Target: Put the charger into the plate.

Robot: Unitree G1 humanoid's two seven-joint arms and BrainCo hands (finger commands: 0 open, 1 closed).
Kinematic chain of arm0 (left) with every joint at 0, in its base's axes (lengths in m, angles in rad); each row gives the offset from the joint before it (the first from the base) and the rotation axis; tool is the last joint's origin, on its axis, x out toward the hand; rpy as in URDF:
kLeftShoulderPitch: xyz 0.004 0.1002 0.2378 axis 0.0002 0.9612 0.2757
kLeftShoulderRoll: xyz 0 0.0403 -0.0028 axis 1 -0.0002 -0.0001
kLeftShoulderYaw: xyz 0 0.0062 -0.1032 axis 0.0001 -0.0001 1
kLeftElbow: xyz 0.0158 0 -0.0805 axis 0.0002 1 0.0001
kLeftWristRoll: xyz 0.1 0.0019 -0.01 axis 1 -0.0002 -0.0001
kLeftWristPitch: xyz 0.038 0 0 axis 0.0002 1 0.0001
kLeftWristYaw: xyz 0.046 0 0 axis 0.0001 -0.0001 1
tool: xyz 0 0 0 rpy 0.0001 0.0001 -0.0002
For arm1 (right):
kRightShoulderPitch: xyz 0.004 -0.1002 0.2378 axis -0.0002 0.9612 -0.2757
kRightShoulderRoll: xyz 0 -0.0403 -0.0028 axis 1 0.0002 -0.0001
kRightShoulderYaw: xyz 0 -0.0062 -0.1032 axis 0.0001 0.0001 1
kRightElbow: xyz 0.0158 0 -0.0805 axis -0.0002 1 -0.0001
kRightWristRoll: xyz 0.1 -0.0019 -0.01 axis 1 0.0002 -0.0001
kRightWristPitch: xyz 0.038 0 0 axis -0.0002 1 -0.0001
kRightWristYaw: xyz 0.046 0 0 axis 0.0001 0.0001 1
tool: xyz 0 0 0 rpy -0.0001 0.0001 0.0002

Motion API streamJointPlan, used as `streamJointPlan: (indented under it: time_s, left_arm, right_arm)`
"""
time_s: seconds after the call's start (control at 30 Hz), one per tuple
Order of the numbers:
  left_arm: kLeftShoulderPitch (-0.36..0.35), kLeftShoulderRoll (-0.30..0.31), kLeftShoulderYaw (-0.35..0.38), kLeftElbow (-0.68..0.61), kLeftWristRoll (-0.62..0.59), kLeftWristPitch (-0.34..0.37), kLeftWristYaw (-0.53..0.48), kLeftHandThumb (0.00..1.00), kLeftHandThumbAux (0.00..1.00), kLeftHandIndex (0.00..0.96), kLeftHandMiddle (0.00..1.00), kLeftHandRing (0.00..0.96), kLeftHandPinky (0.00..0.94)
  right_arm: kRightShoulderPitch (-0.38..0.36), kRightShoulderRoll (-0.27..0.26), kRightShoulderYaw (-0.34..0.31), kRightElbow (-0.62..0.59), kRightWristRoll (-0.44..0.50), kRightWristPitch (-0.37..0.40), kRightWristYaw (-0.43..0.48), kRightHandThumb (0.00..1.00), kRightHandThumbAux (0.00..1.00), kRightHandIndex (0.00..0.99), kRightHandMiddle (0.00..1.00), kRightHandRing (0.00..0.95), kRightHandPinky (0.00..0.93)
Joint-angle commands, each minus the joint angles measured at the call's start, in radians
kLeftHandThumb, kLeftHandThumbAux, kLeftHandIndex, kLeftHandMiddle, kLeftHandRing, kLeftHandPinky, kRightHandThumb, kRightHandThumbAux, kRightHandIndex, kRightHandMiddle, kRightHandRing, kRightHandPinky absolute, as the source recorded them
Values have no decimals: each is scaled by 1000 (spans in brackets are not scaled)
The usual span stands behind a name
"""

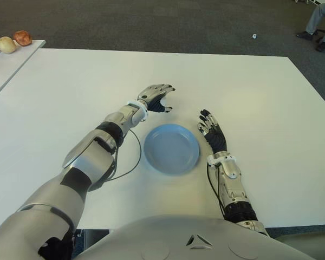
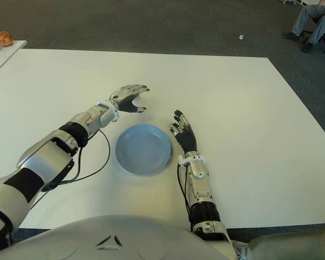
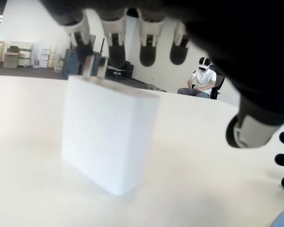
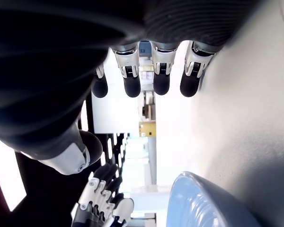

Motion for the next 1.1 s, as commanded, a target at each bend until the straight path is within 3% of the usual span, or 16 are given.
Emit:
streamJointPlan:
  time_s: [0.03, 0.57, 0.83, 1.1]
  left_arm:
    - [13, 19, -17, 21, 19, -5, -6, 37, 519, 0, 0, 0, 2]
    - [17, 32, -32, 57, 21, 35, -46, 0, 532, 0, 0, 0, 0]
    - [26, 22, -5, 72, -15, 79, -100, 0, 498, 0, 0, 0, 1]
    - [43, 19, 69, 81, -100, 119, -177, 0, 463, 0, 0, 0, 12]
  right_arm:
    - [38, -7, -7, 32, 0, 62, -1, 0, 630, 0, 0, 0, 0]
    - [47, -12, -15, 5, 11, 84, 15, 0, 626, 0, 0, 0, 0]
    - [54, -11, -19, -15, 7, 96, 10, 0, 620, 0, 0, 0, 0]
    - [66, -17, -22, -48, -2, 122, 3, 0, 616, 0, 0, 0, 0]
